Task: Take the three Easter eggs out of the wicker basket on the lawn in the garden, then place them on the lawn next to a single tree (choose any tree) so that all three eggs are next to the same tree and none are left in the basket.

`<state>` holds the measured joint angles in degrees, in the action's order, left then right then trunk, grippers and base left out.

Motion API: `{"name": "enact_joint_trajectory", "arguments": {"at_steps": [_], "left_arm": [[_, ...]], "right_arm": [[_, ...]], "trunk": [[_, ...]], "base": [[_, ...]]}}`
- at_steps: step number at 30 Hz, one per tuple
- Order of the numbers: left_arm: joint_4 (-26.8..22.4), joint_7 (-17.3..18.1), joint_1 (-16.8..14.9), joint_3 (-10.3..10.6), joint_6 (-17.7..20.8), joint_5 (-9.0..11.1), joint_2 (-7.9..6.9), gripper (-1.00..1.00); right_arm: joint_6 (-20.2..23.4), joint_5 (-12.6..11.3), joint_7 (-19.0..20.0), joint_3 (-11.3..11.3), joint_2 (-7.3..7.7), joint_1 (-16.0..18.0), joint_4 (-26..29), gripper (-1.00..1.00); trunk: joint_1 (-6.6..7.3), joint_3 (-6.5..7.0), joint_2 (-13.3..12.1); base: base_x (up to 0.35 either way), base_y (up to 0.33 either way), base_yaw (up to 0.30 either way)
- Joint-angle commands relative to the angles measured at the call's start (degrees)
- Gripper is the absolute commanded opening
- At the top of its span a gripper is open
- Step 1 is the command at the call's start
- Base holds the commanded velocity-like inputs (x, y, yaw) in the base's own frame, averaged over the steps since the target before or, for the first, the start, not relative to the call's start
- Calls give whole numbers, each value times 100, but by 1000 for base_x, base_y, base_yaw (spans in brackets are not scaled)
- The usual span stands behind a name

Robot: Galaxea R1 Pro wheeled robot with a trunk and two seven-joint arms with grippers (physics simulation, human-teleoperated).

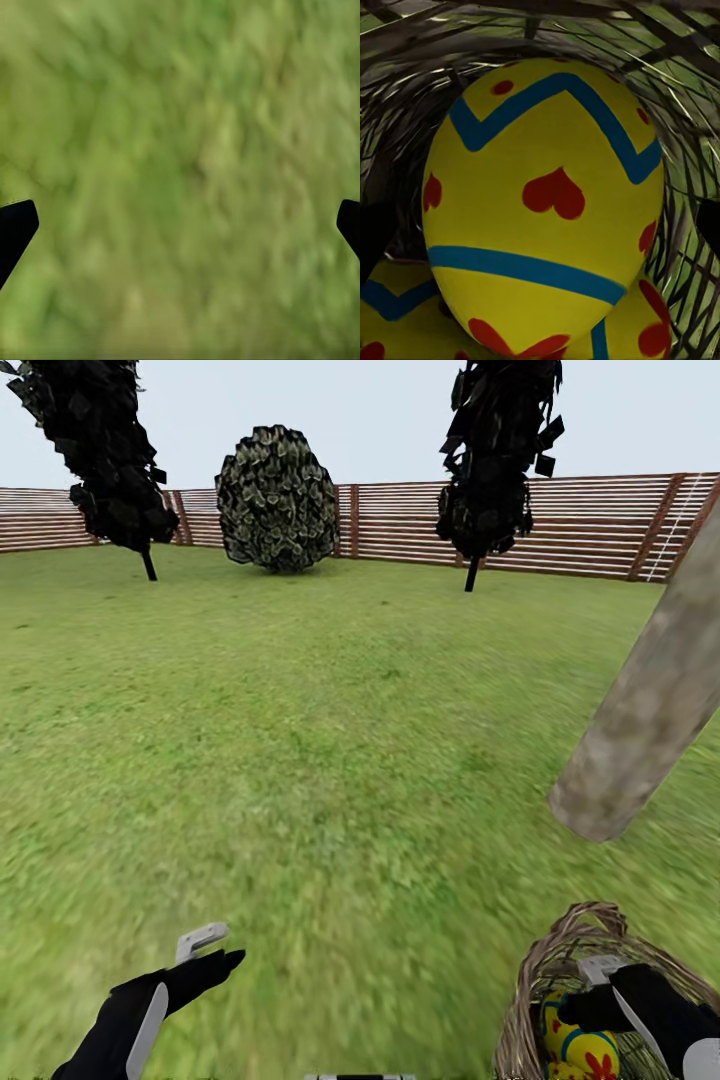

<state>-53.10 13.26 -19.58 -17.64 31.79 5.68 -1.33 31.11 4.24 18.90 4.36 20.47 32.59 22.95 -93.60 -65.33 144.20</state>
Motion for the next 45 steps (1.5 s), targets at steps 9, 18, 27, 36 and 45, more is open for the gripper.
{"name": "enact_joint_trajectory", "arguments": {"at_steps": [9,18,27,36,45], "left_arm": [[-7,0,-2,-11,46,64,1,100],[-7,1,-2,-16,46,75,1,100],[-7,1,-2,-11,46,83,2,100],[-7,1,-2,-11,46,83,1,100],[-7,1,-2,-11,39,83,1,100]], "right_arm": [[18,41,28,22,-8,2,15,100],[26,43,28,21,0,2,17,100],[-30,43,18,21,27,2,15,-100],[-61,41,18,21,18,2,14,-100],[-61,41,18,21,18,2,15,-100]], "trunk": [[-22,-205,15],[-42,-382,25],[-42,-382,25],[-42,-382,25],[-42,-382,25]], "base": [[0,0,0],[0,0,0],[0,0,0],[0,0,0],[0,0,0]]}}
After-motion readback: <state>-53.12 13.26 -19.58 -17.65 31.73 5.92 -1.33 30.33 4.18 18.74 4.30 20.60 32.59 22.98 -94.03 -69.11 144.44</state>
